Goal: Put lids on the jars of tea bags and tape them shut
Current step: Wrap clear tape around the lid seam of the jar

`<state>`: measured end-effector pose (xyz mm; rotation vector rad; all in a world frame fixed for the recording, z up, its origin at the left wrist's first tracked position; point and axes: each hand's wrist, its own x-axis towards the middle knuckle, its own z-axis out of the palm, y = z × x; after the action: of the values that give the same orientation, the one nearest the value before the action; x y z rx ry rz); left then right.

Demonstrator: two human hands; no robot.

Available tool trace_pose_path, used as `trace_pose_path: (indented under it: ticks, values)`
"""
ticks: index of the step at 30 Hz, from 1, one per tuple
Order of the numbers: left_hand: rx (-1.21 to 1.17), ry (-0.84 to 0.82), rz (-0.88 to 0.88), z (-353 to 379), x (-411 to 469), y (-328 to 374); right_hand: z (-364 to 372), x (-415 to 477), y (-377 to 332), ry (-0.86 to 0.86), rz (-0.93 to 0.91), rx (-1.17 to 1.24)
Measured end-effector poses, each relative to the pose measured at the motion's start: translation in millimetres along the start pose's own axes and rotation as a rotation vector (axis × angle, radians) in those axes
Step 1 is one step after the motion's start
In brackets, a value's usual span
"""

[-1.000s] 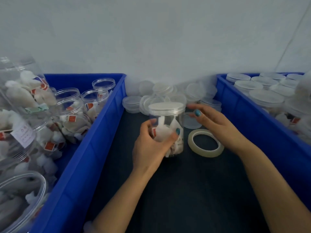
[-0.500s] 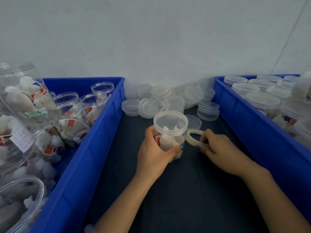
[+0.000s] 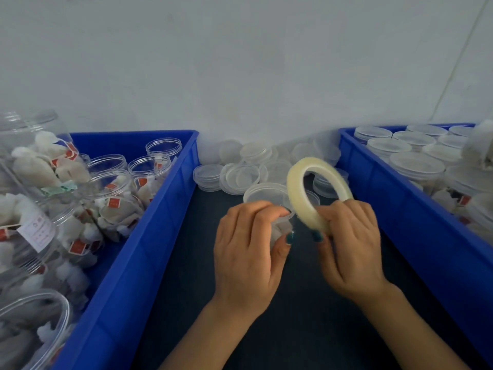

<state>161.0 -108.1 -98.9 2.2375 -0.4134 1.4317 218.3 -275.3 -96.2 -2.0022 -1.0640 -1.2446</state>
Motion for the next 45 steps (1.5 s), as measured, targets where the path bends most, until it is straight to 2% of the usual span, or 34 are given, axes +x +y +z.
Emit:
trace_pose_path:
  ticks: [6,12,18,22,25,28,32,35,42,45]
  values:
    - [0.080,-0.014,0.011,-4.1,2.6,-7.2,3.3,-2.9,-2.4,-0.061,-0.114,-0.068]
    - [0.144,0.003,0.101,-4.9,4.1,-7.7,3.3,-3.4,-2.3,-0.072,-0.116,-0.087]
    - [0.140,0.028,0.108,-4.8,4.7,-9.3,2.5,-1.9,-6.1,-0.076,-0.094,-0.084]
    - [0.159,0.054,0.264,-4.8,5.1,-10.0,5.3,-1.5,-10.6,-0.101,-0.031,-0.079]
    - [0.136,0.068,0.385,-4.4,2.7,-4.2,7.2,-1.7,-9.2,-0.085,0.082,-0.083]
    - [0.069,0.071,0.308,-5.1,4.0,0.5,4.1,-2.1,-1.2,-0.060,0.142,-0.125]
    - [0.105,-0.006,0.100,-7.6,8.9,-3.3,2.9,-2.2,-1.7,-0.073,0.003,-0.132]
    - [0.160,-0.051,0.066,-9.5,10.1,-8.5,6.9,-2.0,-7.9,-0.089,-0.079,-0.142]
    - [0.353,0.012,0.314,-12.4,9.0,-12.9,2.6,-1.4,-2.2,-0.083,-0.120,-0.270]
    - [0.421,0.049,0.405,-15.3,12.8,-16.2,-3.0,0.9,8.2,-0.056,-0.142,-0.394]
